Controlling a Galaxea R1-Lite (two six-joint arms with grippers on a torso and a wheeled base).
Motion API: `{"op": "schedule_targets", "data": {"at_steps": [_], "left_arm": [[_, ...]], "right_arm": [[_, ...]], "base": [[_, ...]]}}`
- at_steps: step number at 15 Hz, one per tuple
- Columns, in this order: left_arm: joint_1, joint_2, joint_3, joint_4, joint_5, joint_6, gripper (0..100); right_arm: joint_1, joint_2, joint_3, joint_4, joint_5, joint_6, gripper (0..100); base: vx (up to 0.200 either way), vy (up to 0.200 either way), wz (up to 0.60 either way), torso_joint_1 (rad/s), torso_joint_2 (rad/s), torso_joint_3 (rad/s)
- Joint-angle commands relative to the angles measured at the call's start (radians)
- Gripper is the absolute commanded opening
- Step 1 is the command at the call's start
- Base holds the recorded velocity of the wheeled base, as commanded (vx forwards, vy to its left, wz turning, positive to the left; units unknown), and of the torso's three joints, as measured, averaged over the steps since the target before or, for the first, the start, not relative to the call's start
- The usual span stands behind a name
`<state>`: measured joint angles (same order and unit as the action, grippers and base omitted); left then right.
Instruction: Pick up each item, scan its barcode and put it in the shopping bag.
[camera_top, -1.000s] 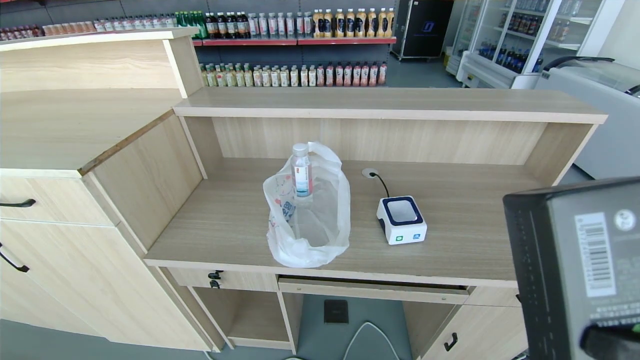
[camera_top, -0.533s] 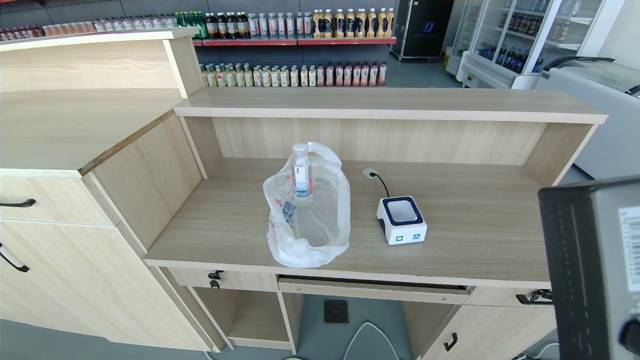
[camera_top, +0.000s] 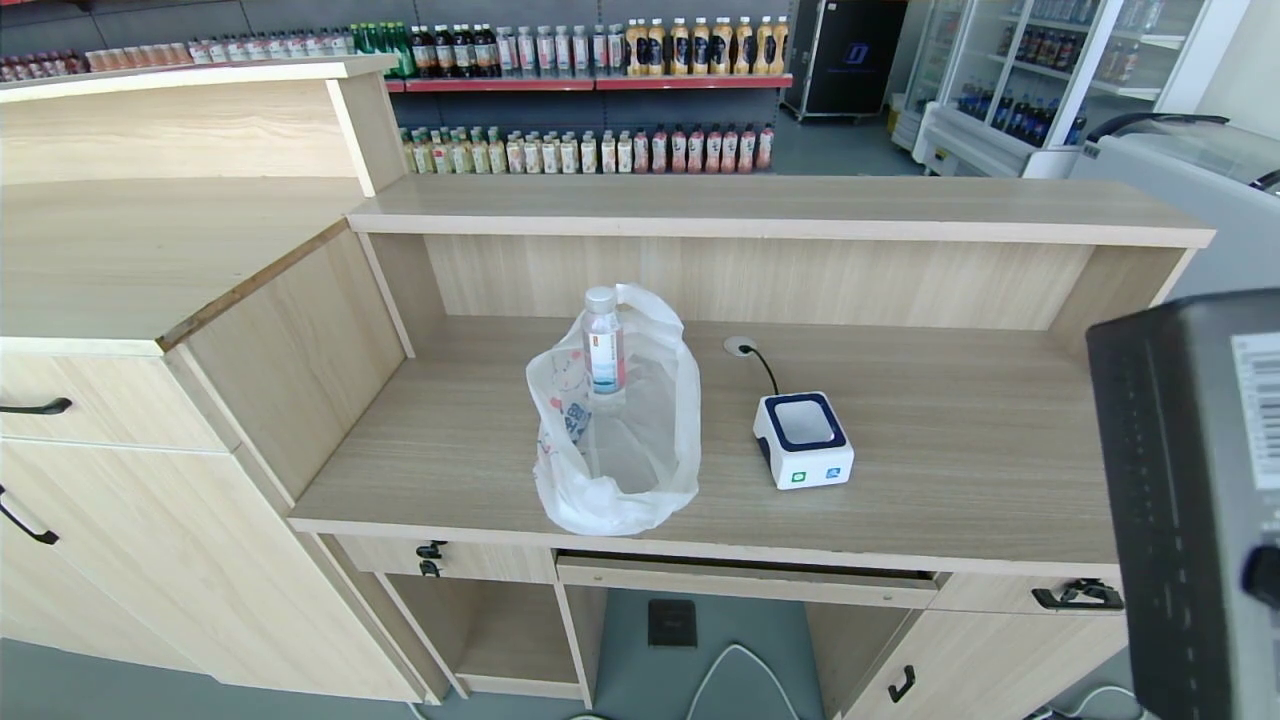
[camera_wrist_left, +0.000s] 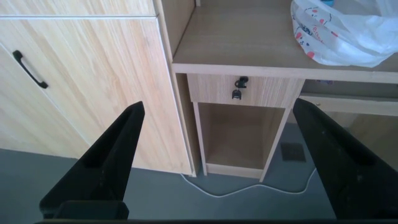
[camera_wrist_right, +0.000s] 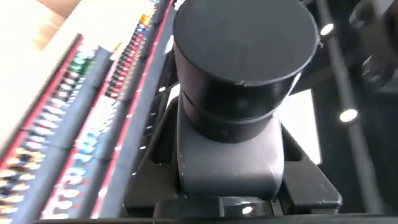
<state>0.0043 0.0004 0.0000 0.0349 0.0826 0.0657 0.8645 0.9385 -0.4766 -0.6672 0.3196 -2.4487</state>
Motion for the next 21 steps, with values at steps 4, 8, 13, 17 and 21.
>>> {"op": "schedule_targets", "data": {"at_steps": [4,8,13,17,21], "left_arm": [[0.0,0.0,0.0,0.0,0.0,0.0,100],[0.0,0.0,0.0,0.0,0.0,0.0,100],[0.0,0.0,0.0,0.0,0.0,0.0,100],[0.0,0.0,0.0,0.0,0.0,0.0,100],[0.0,0.0,0.0,0.0,0.0,0.0,100]], "right_arm": [[-0.432,0.031,-0.046,0.001,-0.333,1.105,0],[-0.694,0.112,-0.178,0.089,-0.54,1.637,0],[-0.9,0.18,-0.522,0.574,-0.685,1.973,0],[-1.024,0.183,-0.51,0.675,-0.464,2.131,0],[-1.061,0.184,-0.527,0.755,-0.312,2.147,0]], "base": [[0.0,0.0,0.0,0.0,0.0,0.0],[0.0,0.0,0.0,0.0,0.0,0.0],[0.0,0.0,0.0,0.0,0.0,0.0],[0.0,0.0,0.0,0.0,0.0,0.0],[0.0,0.0,0.15,0.001,0.0,0.001]]}}
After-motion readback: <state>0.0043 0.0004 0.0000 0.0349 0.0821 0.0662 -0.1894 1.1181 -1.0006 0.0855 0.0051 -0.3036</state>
